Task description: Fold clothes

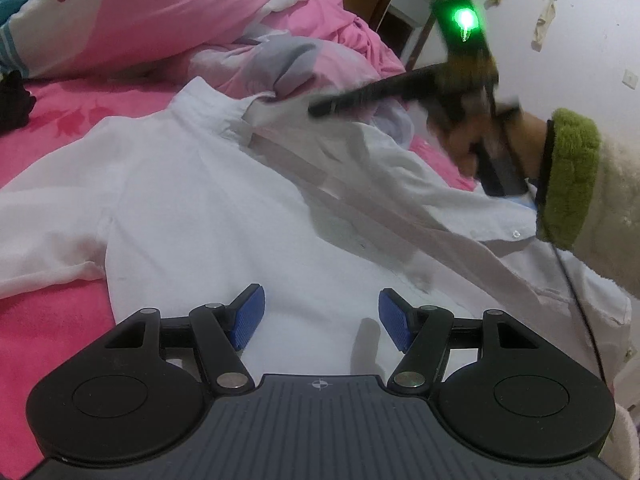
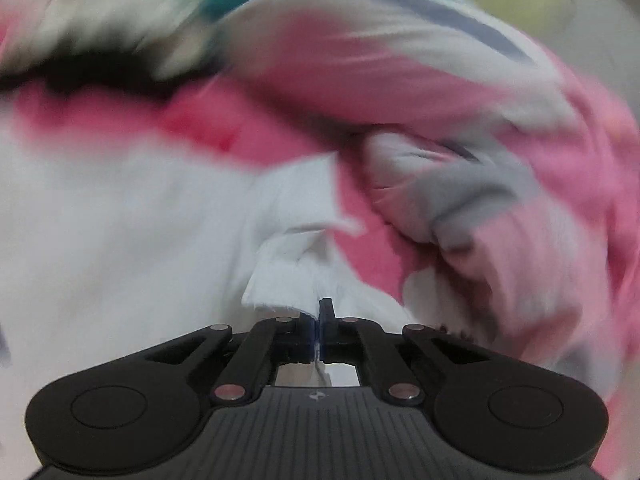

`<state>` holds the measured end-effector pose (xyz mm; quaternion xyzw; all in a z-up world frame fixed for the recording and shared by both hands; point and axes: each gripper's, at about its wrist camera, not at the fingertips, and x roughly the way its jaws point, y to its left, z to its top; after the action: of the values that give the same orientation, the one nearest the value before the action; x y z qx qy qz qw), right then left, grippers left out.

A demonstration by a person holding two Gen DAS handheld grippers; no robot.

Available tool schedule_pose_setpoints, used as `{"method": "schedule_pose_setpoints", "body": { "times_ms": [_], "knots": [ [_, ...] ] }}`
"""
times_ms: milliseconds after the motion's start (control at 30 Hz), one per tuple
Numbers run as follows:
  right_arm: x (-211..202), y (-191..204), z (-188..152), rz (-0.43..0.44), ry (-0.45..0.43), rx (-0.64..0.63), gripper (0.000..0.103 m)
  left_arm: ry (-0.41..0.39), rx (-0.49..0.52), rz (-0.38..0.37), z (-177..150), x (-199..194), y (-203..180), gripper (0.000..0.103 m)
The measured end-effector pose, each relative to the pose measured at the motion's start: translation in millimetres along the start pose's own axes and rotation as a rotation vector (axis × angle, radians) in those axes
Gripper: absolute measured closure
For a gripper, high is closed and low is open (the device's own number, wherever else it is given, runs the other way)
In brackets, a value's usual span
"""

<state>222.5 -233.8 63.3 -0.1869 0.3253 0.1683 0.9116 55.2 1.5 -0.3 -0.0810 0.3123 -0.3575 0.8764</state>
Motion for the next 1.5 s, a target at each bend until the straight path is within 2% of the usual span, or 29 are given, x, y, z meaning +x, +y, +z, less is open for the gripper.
{"method": "schedule_pose_setpoints", "body": {
  "times_ms": [133, 267, 300, 367, 467, 567, 733, 900, 967, 1000, 1033, 1067, 1133, 1233, 1367, 1433, 1500],
  "knots": [
    [-8.4, -77.2, 20.1, 0.012, -0.060, 0.503, 0.102, -0.003, -0.009, -0.002, -0.9, 0.8, 3.0, 0.039],
    [4.3, -142.8, 20.3, -0.010, -0.039, 0.899, 0.102, -0.003, -0.004, -0.004, -1.2, 1.8, 3.2, 0.038],
    [8.4, -151.4, 20.3, 0.002, -0.030, 0.975, 0.102, -0.003, -0.004, -0.004, -1.2, 2.0, 3.6, 0.038],
    [12.8, -154.0, 26.9, 0.046, -0.029, 1.038, 0.102, -0.003, -0.006, -0.006, -1.4, 2.1, 4.4, 0.038],
    [16.8, -131.1, 47.7, 0.104, -0.005, 1.005, 0.102, -0.002, -0.004, -0.006, -2.0, 2.8, 5.4, 0.038],
    [29.5, -100.9, 69.1, 0.127, 0.057, 0.944, 0.102, -0.003, -0.003, -0.005, -2.6, 2.6, 5.2, 0.037],
    [59.2, -59.3, 88.5, 0.109, 0.155, 0.862, 0.102, -0.005, -0.006, -0.008, -2.3, 2.7, 6.2, 0.037],
    [71.4, -45.9, 86.7, 0.107, 0.172, 0.877, 0.101, -0.006, -0.010, -0.011, -2.2, 3.1, 6.5, 0.037],
    [77.2, -38.2, 82.3, 0.139, 0.216, 0.853, 0.095, -0.006, -0.011, -0.014, -1.6, 3.9, 7.1, 0.037],
    [83.4, -32.9, 80.7, 0.179, 0.272, 0.825, 0.088, -0.007, -0.012, -0.015, -1.6, 3.9, 7.3, 0.037],
    [83.6, -29.0, 79.4, 0.197, 0.311, 0.802, 0.071, -0.008, -0.013, -0.016, -1.7, 3.7, 7.3, 0.037],
    [79.2, -26.4, 77.7, 0.191, 0.330, 0.783, 0.063, -0.009, -0.014, -0.017, -1.9, 3.5, 7.3, 0.037],
    [70.4, -21.2, 74.5, 0.180, 0.367, 0.744, 0.062, -0.010, -0.016, -0.018, -2.2, 3.2, 7.6, 0.037],
    [15.6, -28.7, 73.6, 0.154, 0.287, 0.743, 0.057, -0.011, -0.019, -0.020, -2.3, 3.3, 8.8, 0.037],
    [-98.3, -41.0, 50.5, 0.133, 0.142, 0.748, 0.057, -0.014, -0.015, -0.016, -2.5, 3.4, 8.8, 0.037],
    [-158.4, -35.2, 24.8, 0.059, 0.095, 0.689, 0.057, -0.021, -0.006, -0.007, -2.6, 2.1, 7.4, 0.037],
    [-207.9, -19.2, -9.1, -0.051, 0.076, 0.600, 0.057, -0.037, 0.005, 0.002, -2.7, -1.1, 5.3, 0.036]
  ]
}}
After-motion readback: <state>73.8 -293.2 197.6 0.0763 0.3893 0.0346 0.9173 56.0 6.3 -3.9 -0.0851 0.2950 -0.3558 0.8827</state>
